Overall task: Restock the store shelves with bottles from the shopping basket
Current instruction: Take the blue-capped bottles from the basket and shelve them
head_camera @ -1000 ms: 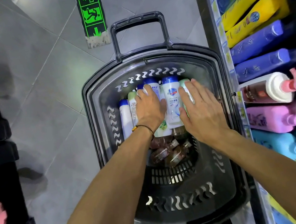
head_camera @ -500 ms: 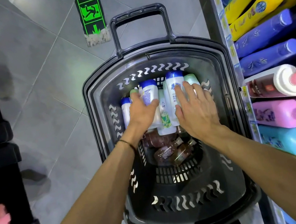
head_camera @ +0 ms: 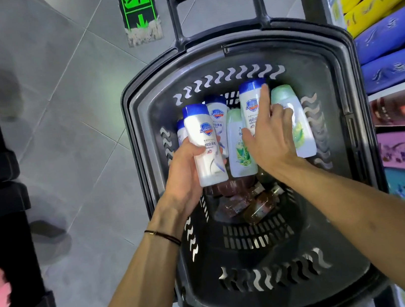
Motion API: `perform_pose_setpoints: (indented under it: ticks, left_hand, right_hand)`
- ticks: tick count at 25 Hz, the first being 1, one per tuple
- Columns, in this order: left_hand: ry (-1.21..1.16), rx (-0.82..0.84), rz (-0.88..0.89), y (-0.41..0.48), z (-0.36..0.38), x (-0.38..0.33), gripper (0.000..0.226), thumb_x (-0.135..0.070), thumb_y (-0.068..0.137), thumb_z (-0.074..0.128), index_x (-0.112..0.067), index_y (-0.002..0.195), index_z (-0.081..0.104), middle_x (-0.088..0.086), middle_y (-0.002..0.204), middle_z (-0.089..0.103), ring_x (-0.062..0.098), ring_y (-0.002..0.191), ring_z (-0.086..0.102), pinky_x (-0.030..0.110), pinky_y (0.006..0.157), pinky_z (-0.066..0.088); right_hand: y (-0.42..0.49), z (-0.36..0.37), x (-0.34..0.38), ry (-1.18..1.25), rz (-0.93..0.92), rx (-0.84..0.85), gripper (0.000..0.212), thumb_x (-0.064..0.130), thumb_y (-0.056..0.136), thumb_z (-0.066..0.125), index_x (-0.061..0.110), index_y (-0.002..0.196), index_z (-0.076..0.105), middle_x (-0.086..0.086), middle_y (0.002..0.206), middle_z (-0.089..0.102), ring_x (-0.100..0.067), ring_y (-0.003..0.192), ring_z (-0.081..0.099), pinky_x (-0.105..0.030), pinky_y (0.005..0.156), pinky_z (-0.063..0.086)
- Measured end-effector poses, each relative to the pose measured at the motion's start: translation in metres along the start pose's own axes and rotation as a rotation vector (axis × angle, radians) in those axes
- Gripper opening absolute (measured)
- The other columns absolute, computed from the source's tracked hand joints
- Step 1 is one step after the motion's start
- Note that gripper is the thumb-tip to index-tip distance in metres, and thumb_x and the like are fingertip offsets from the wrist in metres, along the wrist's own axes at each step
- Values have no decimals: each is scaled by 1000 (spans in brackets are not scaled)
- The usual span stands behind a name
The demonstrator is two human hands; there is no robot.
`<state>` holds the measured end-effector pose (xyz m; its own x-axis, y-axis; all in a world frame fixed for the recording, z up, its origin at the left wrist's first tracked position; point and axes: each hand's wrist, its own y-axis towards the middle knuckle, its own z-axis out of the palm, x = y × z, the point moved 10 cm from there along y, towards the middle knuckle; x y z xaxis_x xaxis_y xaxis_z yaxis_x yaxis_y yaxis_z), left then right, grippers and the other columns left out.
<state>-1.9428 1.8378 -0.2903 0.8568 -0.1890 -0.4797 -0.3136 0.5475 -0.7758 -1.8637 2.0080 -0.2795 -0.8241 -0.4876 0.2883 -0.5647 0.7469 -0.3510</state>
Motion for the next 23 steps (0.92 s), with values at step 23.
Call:
perform_pose_setpoints:
  ticks: [23]
  left_hand:
    - [454, -101, 316, -248, 181, -218, 40, -20, 72, 77, -1, 103, 60, 17, 79, 70, 29, 68, 67, 41, 65, 56]
  right_hand:
    - [-123, -371, 73, 613, -95, -177, 59, 28, 80, 71, 27, 130, 40, 0, 101, 64, -25, 84, 63, -45, 70, 56]
